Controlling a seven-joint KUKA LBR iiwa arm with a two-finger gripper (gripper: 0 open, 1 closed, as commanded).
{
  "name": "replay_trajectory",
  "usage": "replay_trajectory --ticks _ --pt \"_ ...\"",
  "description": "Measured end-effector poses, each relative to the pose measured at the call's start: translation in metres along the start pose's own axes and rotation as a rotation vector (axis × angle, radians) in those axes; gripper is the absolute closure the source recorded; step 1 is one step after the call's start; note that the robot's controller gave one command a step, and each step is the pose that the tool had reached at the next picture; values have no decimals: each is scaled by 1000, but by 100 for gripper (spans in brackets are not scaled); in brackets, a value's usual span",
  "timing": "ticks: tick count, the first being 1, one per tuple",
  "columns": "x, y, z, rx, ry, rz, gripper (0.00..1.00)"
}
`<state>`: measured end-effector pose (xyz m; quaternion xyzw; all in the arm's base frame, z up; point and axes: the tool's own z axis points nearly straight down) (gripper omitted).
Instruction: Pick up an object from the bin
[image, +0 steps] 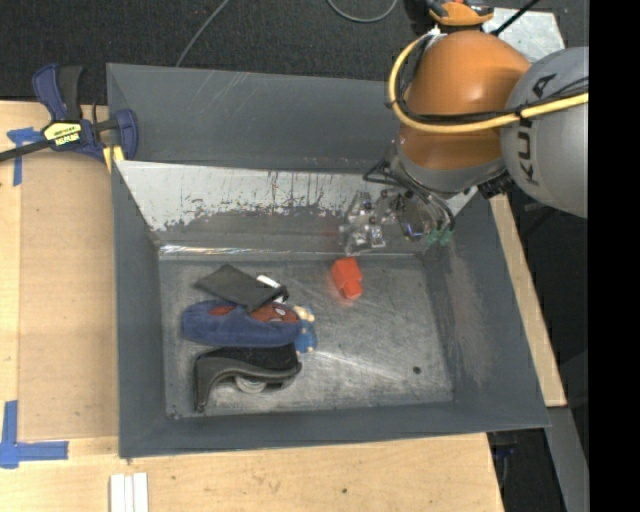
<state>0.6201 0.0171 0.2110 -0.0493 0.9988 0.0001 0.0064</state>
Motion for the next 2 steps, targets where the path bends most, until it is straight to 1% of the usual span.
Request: replay_trajectory --ticks 1,2 --pt "2 0 5 0 9 1 0" --pt "10 -40 128 1 4 184 0"
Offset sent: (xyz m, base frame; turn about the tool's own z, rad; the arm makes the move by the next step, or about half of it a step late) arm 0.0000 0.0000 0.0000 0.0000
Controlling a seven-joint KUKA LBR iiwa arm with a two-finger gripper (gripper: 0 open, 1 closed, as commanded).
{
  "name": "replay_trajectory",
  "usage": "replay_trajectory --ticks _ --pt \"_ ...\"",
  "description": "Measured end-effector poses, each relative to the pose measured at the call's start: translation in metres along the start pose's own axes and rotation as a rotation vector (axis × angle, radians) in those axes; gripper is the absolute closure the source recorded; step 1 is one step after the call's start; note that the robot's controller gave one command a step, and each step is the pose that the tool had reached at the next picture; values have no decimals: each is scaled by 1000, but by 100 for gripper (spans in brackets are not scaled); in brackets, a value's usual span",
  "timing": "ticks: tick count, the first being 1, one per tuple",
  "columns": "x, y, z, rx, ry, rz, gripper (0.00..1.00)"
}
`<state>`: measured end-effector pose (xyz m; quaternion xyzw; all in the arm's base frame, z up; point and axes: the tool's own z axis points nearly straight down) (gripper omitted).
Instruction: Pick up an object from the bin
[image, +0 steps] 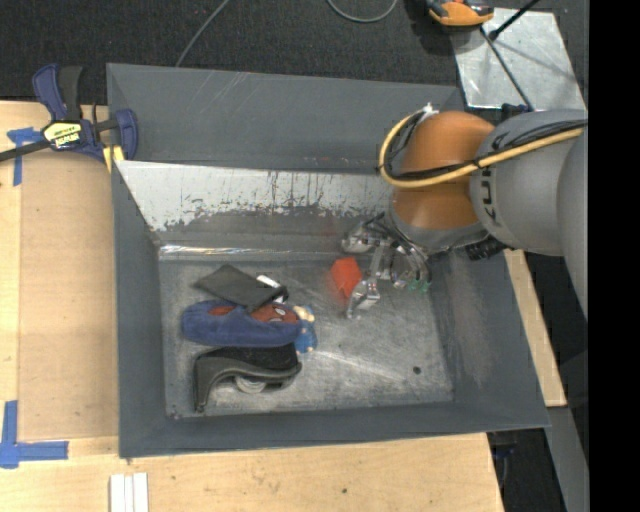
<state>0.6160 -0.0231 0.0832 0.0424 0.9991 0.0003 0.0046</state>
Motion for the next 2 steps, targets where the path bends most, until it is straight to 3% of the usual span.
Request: replay_trajectory --ticks 1,2 --pt "1 0 3 1 5 0 100" --pt "14 -2 -136 0 -3 -13 100"
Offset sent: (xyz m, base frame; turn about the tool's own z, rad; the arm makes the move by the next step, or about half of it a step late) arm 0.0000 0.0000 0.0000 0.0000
